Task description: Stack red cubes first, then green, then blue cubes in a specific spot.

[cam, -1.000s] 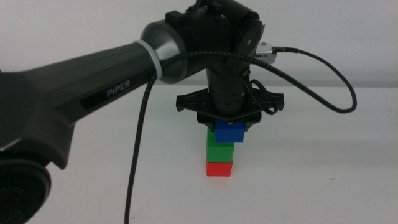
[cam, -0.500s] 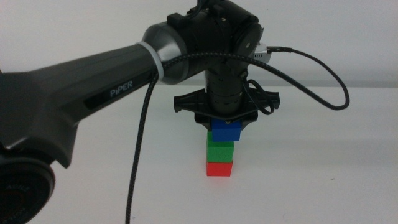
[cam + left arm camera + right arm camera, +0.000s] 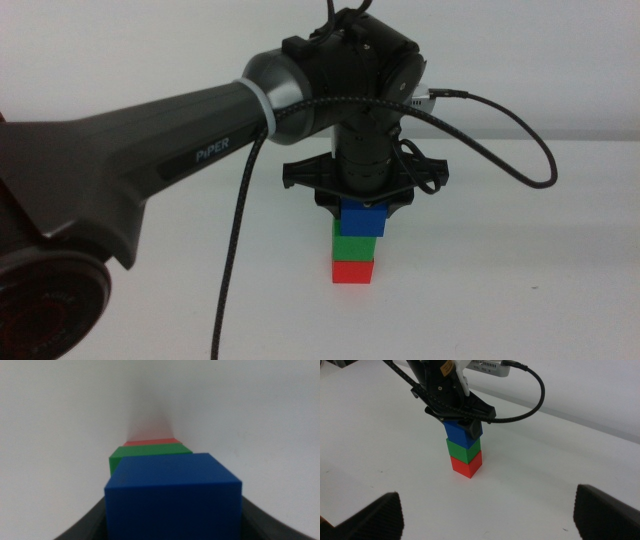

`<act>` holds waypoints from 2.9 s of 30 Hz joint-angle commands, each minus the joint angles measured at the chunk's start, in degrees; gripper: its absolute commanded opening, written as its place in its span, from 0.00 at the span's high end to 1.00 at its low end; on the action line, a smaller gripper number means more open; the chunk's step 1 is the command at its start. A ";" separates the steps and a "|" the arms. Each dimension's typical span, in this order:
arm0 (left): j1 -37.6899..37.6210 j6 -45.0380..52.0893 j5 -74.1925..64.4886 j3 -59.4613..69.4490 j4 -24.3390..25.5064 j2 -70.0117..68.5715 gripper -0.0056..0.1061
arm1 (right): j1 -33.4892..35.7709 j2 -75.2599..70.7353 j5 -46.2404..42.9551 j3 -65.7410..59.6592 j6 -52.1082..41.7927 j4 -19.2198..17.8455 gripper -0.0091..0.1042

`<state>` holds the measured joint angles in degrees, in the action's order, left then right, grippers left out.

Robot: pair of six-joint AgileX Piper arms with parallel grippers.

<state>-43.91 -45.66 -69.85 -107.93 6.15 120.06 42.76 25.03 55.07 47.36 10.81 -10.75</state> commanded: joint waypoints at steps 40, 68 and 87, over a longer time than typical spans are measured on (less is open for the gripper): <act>0.01 13.94 -5.54 4.97 4.82 -22.44 0.23 | 0.03 -0.12 -0.61 -0.21 -0.09 -0.57 0.12; 23.72 32.34 35.31 76.61 8.02 -99.64 0.11 | 0.03 -0.12 -0.61 -0.21 -0.09 -0.57 0.12; 39.29 45.66 50.78 83.77 -1.68 -106.27 0.11 | 0.03 -0.12 -0.61 -0.21 -0.09 -0.57 0.12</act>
<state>-4.99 0.00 -21.84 -24.34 5.11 14.06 42.76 25.03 55.07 47.36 10.81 -10.75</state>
